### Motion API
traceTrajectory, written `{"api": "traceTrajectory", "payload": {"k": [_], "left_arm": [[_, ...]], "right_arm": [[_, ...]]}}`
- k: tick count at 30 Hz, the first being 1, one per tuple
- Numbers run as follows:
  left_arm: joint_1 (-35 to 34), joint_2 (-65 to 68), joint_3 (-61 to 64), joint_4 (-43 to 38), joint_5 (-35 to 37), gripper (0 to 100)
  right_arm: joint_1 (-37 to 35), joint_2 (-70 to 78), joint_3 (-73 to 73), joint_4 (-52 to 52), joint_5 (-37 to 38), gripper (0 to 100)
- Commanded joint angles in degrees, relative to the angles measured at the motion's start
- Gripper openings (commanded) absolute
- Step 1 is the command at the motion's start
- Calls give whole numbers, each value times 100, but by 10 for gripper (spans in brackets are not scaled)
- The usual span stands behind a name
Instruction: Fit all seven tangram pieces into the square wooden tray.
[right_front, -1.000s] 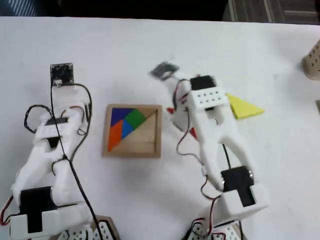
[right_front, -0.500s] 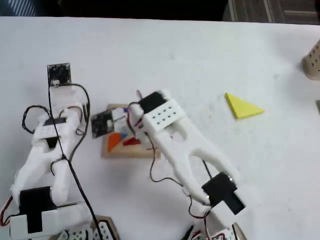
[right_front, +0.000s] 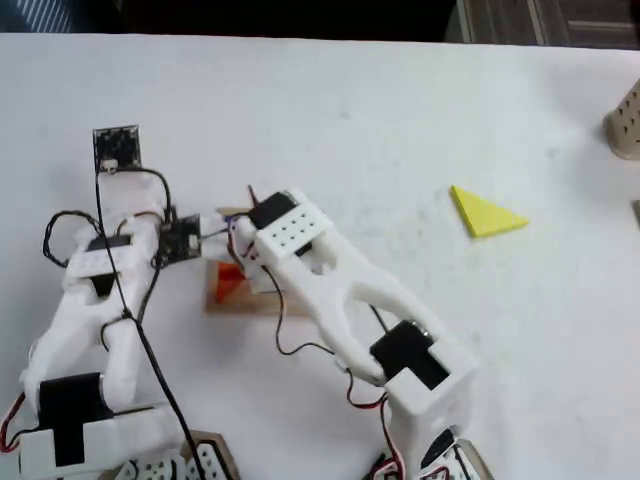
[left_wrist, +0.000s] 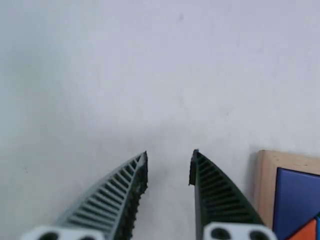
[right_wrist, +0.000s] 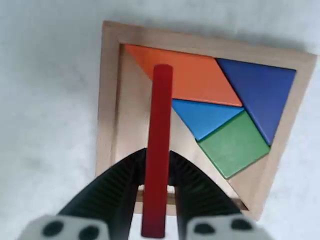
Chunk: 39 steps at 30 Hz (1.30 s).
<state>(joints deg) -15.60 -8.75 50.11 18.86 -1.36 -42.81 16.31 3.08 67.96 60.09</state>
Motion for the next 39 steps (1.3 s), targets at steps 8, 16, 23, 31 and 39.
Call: {"api": "traceTrajectory", "payload": {"k": [8, 16, 23, 31, 39], "left_arm": [[-57, -40, -352, -123, -35, 155], [-57, -40, -334, -114, -35, 155], [-57, -40, -334, -123, -35, 155], [-57, -40, -343, -132, -35, 155], [-57, -40, -334, -141, -35, 155]], "right_arm": [[-312, 585, -484, -127, -264, 29], [-101, 585, -659, -101, -1108, 257], [-57, 277, -941, 356, -1143, 258], [391, -286, -1407, 857, -1160, 258], [602, 13, -1433, 558, -1160, 248]]}}
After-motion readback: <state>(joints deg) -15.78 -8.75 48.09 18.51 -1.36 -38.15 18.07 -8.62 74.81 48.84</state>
